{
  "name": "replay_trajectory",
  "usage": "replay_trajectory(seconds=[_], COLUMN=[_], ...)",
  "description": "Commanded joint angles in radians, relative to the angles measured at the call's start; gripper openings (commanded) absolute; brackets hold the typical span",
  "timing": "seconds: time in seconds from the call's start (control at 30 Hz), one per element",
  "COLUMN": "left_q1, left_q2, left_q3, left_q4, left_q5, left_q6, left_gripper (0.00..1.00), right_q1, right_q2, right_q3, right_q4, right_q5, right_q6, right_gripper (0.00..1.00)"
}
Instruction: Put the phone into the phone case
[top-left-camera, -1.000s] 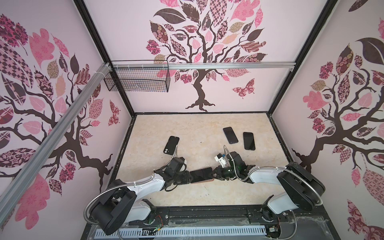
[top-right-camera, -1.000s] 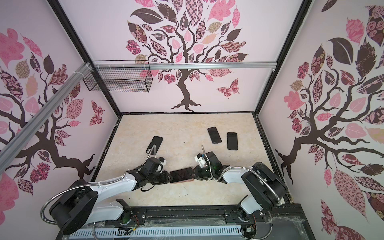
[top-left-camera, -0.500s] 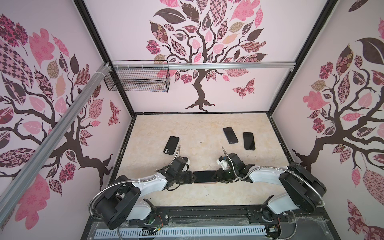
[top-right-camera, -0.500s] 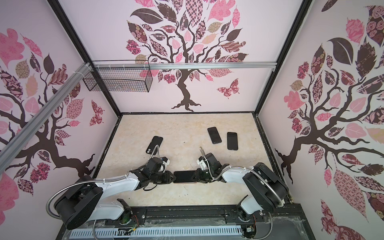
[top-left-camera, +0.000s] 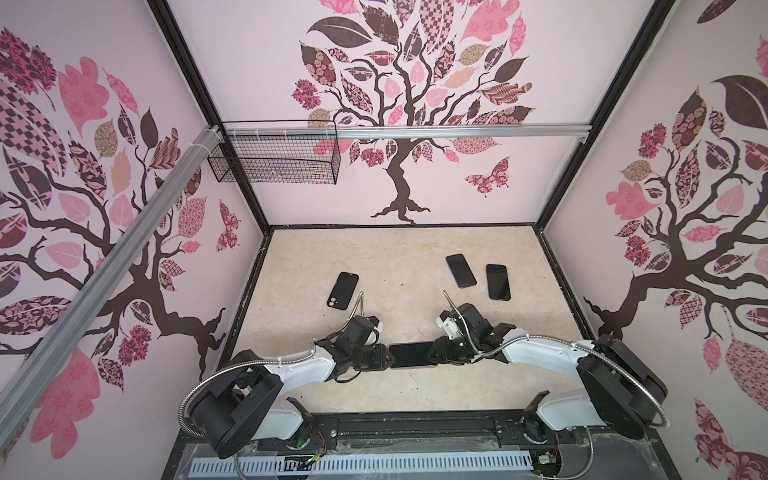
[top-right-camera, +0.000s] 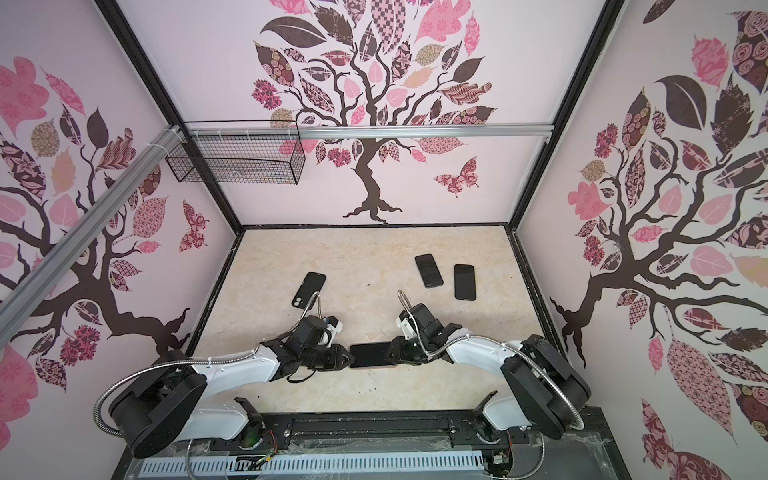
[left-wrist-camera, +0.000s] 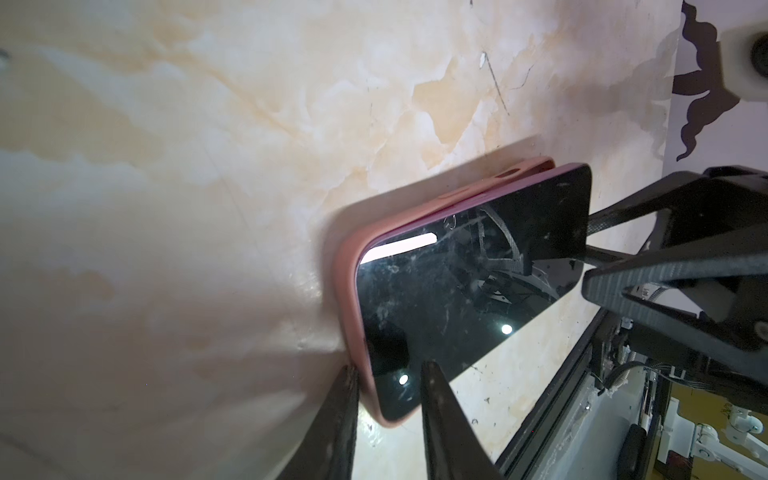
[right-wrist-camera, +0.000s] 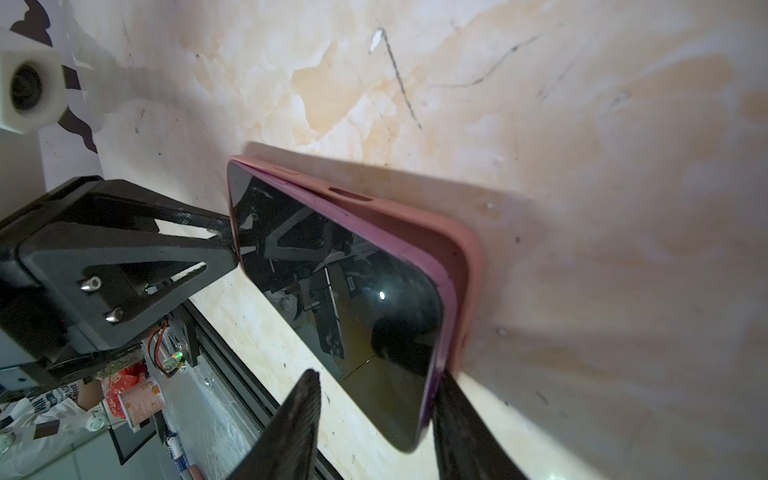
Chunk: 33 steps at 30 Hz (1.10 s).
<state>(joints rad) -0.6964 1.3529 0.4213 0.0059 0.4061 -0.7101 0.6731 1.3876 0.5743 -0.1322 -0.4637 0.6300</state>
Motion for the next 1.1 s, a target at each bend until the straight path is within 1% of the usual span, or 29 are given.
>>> replay_trajectory(seconds=[0.0,0.13,0.23,0.37,0.73,1.07], left_q1=[-0.004,-0.004,-0.005,-0.005,-0.004,-0.005], left_q2=[-0.006,-0.013,-0.019,-0.017,-0.005,0.019], left_q3=[-0.023,-0.022,-0.019,-0.019,-0.018,-0.013], left_q4=[0.004,0.001,-0.006,-0.010,-0.012,-0.006], left_q5=[0.016,0.020,0.022,0.028,0.039,0.042], left_q6=[0.003,0.000,0.002,0.007,0.014,0.015], left_gripper=[0.29,0.29,0.29,0.29,0.27,0.24], right_q1=[0.005,0.005,0.006,0.005,0.005,0.007], right_q2=[-0.052,-0.058,-0.054,-0.050,-0.030,0.014], right_q3=[0.050,0.071,0.075,0.070,0.043,0.025], right_q4=[-0.075,-0.133,-0.160,-0.173,-0.178,-0.139], right_q5=[0.038,0.082,0.100,0.099,0.091,0.060], right_q6=[-0.041,-0.067,-0.080,-0.088,-0.102,-0.099], right_gripper=[0.46,0.44,0.39,0.34,0.25,0.20])
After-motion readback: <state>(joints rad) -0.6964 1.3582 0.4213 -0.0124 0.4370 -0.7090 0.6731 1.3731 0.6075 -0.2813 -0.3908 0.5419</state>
